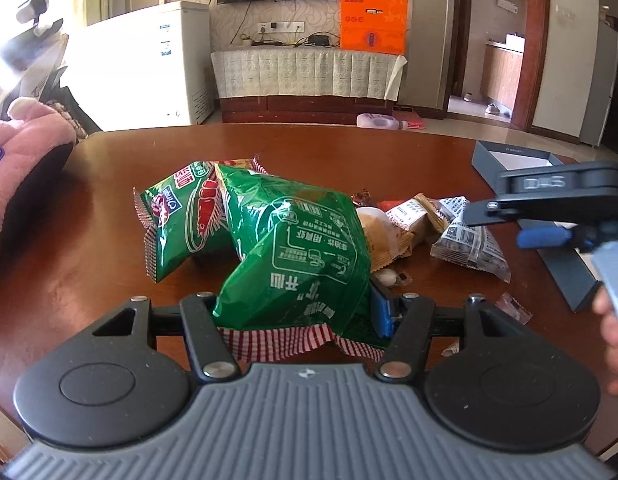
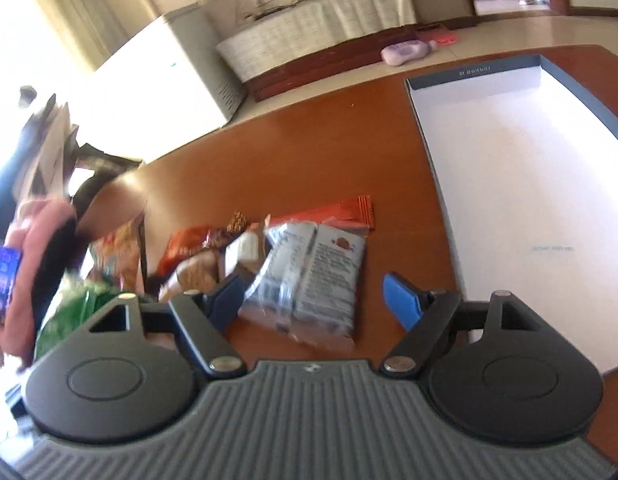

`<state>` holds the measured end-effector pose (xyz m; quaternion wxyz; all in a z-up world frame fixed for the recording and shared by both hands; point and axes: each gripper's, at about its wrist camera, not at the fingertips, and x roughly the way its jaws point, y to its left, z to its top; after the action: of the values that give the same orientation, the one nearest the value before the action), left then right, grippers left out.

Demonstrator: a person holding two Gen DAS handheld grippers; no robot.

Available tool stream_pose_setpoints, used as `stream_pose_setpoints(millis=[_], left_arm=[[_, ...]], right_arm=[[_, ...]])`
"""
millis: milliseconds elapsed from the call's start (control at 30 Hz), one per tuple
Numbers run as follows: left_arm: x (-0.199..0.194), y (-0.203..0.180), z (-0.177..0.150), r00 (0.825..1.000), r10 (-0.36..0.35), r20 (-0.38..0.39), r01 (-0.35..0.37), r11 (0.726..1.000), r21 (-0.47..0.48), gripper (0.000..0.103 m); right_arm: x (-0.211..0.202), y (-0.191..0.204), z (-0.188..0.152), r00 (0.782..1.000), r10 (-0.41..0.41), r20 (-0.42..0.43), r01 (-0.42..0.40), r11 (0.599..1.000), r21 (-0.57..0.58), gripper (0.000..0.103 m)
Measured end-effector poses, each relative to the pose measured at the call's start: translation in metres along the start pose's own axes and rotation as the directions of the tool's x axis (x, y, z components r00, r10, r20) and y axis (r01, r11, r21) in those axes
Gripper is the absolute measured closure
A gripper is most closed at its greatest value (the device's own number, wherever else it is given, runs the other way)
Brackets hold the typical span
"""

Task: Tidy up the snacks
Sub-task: 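Lift the clear packet with the right gripper while the left lifts the green bag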

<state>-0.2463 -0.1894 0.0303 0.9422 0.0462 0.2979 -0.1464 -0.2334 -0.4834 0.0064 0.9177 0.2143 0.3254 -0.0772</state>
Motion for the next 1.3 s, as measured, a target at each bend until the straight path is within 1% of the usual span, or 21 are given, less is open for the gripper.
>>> stream_pose_setpoints(millis=[33, 67, 100, 133, 167, 200, 233, 267, 367, 433, 500, 533, 567, 633, 700, 867, 1067, 1300], left_arm=[[0.000, 0.001, 0.000, 1.000, -0.002, -0.001, 0.002, 1.000, -0.001, 0.038], [0.001, 0.001, 0.000, 1.000, -0.004, -0.002, 0.004, 1.000, -0.004, 0.038], [0.001, 0.001, 0.000, 1.000, -0.007, -0.004, 0.007, 1.000, -0.005, 0.038], [0.002, 0.001, 0.000, 1.000, -0.008, -0.004, 0.008, 1.000, -0.003, 0.038], [0.001, 0.000, 0.000, 1.000, -0.008, -0.003, 0.008, 1.000, 0.003, 0.038], [0.001, 0.000, 0.000, 1.000, -0.007, 0.000, 0.007, 1.000, 0.012, 0.038], [0.001, 0.000, -0.001, 1.000, -0.004, 0.002, 0.004, 1.000, 0.022, 0.038], [0.001, 0.000, -0.001, 1.000, -0.003, 0.003, 0.003, 1.000, 0.027, 0.038], [0.001, 0.005, -0.002, 1.000, 0.001, 0.001, -0.001, 1.000, 0.012, 0.038], [-0.004, 0.005, 0.001, 1.000, 0.007, 0.031, -0.007, 1.000, 0.001, 0.039], [-0.013, 0.004, 0.004, 0.997, 0.012, 0.078, -0.011, 1.000, -0.008, 0.039], [-0.016, 0.004, 0.005, 0.995, 0.018, 0.094, -0.018, 1.000, -0.009, 0.039], [-0.020, 0.003, 0.006, 0.995, 0.016, 0.102, -0.015, 1.000, -0.014, 0.039], [-0.024, 0.001, 0.006, 0.994, 0.019, 0.104, -0.017, 1.000, -0.018, 0.039], [-0.026, -0.004, 0.006, 0.994, 0.024, 0.106, -0.024, 1.000, -0.008, 0.039], [-0.037, -0.016, 0.008, 0.991, 0.014, 0.134, -0.013, 1.000, -0.002, 0.039], [-0.053, -0.033, 0.013, 0.985, -0.021, 0.169, 0.016, 0.999, 0.030, 0.039], [-0.066, -0.062, 0.020, 0.980, -0.073, 0.185, 0.064, 0.997, 0.052, 0.039]], right_arm=[[0.006, 0.004, 0.000, 1.000, -0.030, 0.003, 0.030, 0.999, -0.025, 0.025], [0.012, 0.011, 0.000, 0.998, -0.068, 0.002, 0.068, 0.995, -0.068, 0.023], [0.018, 0.017, -0.002, 0.996, -0.088, 0.001, 0.087, 0.990, -0.115, 0.022], [0.022, 0.020, -0.002, 0.994, -0.107, -0.003, 0.105, 0.983, -0.148, 0.025], [0.026, 0.025, -0.004, 0.992, -0.125, -0.003, 0.122, 0.972, -0.199, 0.031], [0.028, 0.027, -0.006, 0.993, -0.118, 0.000, 0.115, 0.966, -0.230, 0.035], [0.027, 0.027, -0.005, 0.996, -0.094, -0.008, 0.090, 0.967, -0.237, 0.040], [0.025, 0.027, -0.005, 0.997, -0.070, -0.020, 0.063, 0.968, -0.244, 0.042], [0.016, 0.029, -0.008, 0.999, -0.045, -0.027, 0.034, 0.949, -0.313, 0.045], [0.006, 0.028, -0.008, 1.000, -0.022, -0.023, 0.013, 0.944, -0.330, 0.047], [-0.011, 0.028, -0.007, 1.000, 0.018, 0.000, -0.017, 0.941, -0.337, 0.047], [-0.020, 0.028, -0.005, 0.999, 0.050, 0.016, -0.042, 0.940, -0.339, 0.047], [-0.028, 0.027, -0.005, 0.996, 0.084, 0.023, -0.072, 0.937, -0.342, 0.047], [-0.040, 0.026, -0.007, 0.993, 0.113, 0.033, -0.094, 0.931, -0.354, 0.047], [-0.048, 0.021, -0.007, 0.983, 0.184, 0.026, -0.165, 0.928, -0.334, 0.047], [-0.067, 0.016, -0.003, 0.969, 0.246, 0.039, -0.219, 0.916, -0.335, 0.047], [-0.092, 0.012, 0.000, 0.960, 0.268, 0.086, -0.220, 0.906, -0.361, 0.047], [-0.110, -0.008, 0.007, 0.962, 0.244, 0.125, -0.184, 0.913, -0.363, 0.047]])
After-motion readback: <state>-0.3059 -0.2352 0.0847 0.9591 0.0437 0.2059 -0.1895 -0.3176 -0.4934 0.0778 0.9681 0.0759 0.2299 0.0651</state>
